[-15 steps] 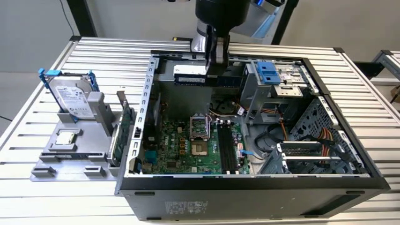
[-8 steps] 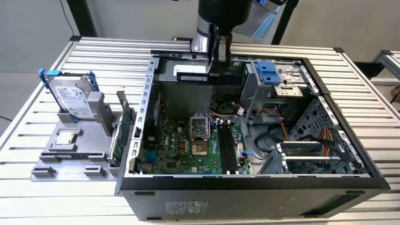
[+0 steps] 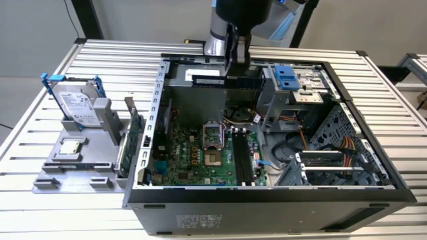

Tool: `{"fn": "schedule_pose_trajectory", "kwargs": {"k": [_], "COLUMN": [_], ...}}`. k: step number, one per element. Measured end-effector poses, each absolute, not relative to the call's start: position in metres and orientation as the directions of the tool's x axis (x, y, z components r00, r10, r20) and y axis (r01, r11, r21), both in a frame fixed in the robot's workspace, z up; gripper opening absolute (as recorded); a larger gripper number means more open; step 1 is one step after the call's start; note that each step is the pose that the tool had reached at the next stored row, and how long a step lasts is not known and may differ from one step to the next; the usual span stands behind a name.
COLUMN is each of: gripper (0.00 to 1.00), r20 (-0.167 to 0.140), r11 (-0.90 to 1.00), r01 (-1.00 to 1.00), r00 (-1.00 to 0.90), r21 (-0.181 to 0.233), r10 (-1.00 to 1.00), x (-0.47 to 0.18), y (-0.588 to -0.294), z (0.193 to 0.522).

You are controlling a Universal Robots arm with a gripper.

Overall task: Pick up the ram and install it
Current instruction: 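Pick up the ram and move it above insertion slot, then insert the ram into the slot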

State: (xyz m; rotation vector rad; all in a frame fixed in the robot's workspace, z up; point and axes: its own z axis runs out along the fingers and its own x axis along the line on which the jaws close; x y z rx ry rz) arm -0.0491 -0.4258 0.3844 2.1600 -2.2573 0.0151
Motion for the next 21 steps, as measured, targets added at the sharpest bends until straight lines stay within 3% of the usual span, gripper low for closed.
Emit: {"fn": "schedule_pose_trajectory", "kwargs": {"k": [21], "gripper": [0.0], "r20": [0.019], "r11": [0.044], "r01": [-0.999], "r00": [-0.044], "r21": [0.005], "r10": [-0.999], "x": [-0.046], "y": [-0.411], "z": [0.384]}}
